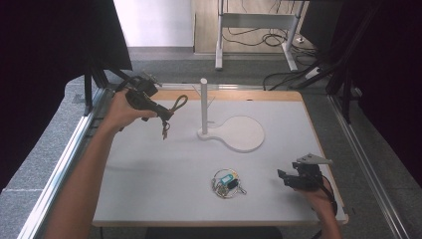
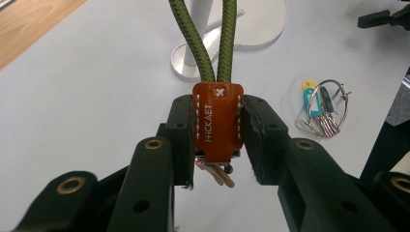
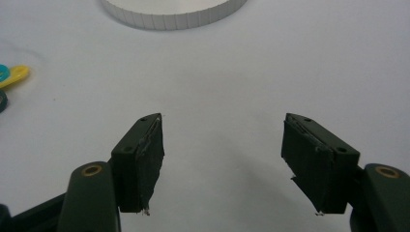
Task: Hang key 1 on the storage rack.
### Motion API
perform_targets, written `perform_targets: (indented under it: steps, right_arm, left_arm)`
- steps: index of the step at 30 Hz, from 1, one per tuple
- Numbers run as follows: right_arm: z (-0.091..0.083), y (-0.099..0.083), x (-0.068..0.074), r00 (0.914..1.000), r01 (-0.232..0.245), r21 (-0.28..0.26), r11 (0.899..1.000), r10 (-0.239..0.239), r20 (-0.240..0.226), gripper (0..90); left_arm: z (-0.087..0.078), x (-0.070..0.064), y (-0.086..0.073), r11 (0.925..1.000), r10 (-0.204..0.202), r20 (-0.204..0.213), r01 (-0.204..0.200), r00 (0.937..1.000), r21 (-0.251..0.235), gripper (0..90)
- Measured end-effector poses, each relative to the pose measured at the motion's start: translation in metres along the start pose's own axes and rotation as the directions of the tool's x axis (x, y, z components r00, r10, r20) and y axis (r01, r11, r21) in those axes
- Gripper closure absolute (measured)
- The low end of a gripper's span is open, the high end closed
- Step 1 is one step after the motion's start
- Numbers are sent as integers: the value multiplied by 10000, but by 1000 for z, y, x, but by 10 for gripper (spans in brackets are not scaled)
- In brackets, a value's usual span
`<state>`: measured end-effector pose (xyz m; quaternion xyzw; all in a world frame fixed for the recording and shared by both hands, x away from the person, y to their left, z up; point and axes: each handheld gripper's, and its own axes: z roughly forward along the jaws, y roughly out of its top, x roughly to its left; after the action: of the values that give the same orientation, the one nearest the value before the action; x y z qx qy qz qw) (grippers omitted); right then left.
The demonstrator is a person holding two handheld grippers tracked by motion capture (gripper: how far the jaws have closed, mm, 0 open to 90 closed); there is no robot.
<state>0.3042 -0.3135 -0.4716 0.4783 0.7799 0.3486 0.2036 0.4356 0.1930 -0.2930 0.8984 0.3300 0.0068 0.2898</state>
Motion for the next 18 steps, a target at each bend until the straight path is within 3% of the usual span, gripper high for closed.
perform_targets:
  steps: [18]
  right_arm:
    - [2,1,3,9997,205,126,9997,-207,122,318]
  left_arm:
    - [7,16,16,10000,-4,237,4,9997,0,668]
